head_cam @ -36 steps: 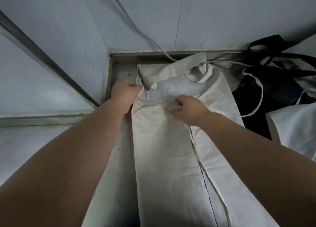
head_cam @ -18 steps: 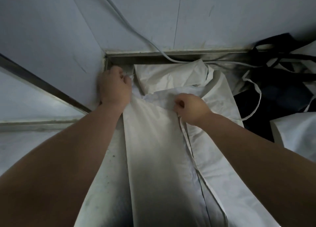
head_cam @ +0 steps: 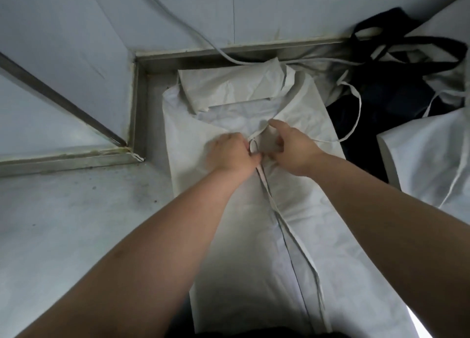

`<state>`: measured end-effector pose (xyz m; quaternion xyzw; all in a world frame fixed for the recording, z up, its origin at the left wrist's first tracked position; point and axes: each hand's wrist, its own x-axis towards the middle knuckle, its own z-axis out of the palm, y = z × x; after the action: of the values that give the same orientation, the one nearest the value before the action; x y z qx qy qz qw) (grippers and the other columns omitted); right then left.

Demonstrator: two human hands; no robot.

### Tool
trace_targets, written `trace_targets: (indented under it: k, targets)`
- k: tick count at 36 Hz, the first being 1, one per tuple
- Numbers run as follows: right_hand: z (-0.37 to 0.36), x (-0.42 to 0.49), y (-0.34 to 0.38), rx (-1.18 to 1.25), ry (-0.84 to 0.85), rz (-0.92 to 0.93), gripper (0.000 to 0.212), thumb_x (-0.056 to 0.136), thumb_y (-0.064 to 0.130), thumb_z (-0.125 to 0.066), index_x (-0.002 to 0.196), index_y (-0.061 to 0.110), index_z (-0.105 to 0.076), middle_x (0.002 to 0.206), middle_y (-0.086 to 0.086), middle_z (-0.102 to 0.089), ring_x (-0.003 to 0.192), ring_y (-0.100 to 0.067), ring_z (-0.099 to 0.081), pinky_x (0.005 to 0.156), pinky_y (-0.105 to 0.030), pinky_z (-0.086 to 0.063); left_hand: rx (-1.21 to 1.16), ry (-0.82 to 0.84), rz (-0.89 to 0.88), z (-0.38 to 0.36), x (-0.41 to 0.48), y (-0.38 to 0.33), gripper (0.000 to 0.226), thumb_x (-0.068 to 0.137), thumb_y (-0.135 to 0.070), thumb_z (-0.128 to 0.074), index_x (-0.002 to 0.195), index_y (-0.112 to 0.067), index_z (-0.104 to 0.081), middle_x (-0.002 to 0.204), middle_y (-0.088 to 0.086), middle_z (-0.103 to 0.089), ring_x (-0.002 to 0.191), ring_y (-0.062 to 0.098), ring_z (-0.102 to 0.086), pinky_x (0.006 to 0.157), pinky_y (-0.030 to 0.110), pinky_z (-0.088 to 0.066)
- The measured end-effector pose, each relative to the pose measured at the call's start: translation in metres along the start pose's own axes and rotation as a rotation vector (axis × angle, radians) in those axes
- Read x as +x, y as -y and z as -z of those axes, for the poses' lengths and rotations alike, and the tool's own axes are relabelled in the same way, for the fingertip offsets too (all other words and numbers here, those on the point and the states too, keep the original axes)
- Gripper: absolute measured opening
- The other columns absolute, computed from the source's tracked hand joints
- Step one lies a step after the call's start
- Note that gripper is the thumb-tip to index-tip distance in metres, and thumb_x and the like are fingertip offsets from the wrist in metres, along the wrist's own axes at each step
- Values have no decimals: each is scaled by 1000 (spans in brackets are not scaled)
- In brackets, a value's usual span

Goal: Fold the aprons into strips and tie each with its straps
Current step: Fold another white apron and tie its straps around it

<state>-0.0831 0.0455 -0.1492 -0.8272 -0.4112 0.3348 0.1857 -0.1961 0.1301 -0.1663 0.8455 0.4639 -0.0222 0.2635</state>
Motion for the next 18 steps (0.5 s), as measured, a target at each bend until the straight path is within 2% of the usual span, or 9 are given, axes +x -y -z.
trace_targets:
  k: [2,4,6,9,11,12,13,15,18]
  targets:
    - [-1,0,-5,22,-6,9,69,90,12,-57,149,22,-22,129,-12,-48,118,-25,-49,92,-25,-37,26,-6,14,-1,3,-3,27,83,-41,-63,101,-22,-67,112,6,-65,110,27,-56,96,33,-41]
    - [-4,0,-7,26,-4,14,68,91,11,-55,149,23,-22,122,-10,-47,116,-27,-50,92,-27,-39,-8,15,22,0,3,-3,23,87,-35,-61,102,-19,-68,110,7,-67,107,28,-59,94,33,-45]
    - [-7,1,-8,-13,0,23,70,91,10,-53,150,25,-18,118,-11,-46,114,-28,-49,86,-25,-36,-101,43,27,3,2,-1,18,89,-28,-60,99,-16,-67,107,7,-68,102,27,-61,89,32,-47]
    - [-10,5,-5,-54,0,2,77,92,11,-52,151,32,-8,118,-12,-46,102,-26,-49,79,-27,-35,-476,86,117,14,-3,2,7,92,-16,-52,86,-14,-56,85,4,-64,74,19,-61,70,26,-47]
    - [-10,6,-1,-84,8,-25,78,93,14,-53,150,35,-5,125,-14,-45,105,-28,-50,81,-31,-39,-683,144,204,26,-6,7,18,94,-8,-46,78,-14,-47,69,3,-59,47,10,-58,50,19,-46]
    - [-10,6,1,-109,10,-28,74,93,17,-52,150,35,-8,128,-15,-44,110,-30,-50,83,-33,-40,-693,144,231,34,-6,12,21,95,-7,-45,76,-15,-46,66,3,-56,41,8,-56,44,17,-44]
    - [-10,5,2,-138,12,-30,67,95,20,-51,150,32,-14,131,-16,-42,115,-32,-48,87,-34,-40,-670,116,251,40,-4,20,22,95,-8,-46,75,-16,-47,65,3,-55,43,9,-55,45,18,-44]
    - [-11,4,6,-182,2,-23,54,96,27,-48,146,23,-28,136,-16,-39,121,-34,-45,97,-36,-39,-563,-37,289,56,0,38,17,95,-14,-48,80,-13,-56,75,10,-62,63,21,-61,61,28,-50]
    - [-11,2,9,-175,-39,-66,49,95,29,-50,138,11,-35,131,-17,-44,117,-34,-47,93,-37,-39,-254,-137,420,81,0,61,27,95,-12,-41,109,2,-61,112,22,-62,105,38,-58,88,41,-47]
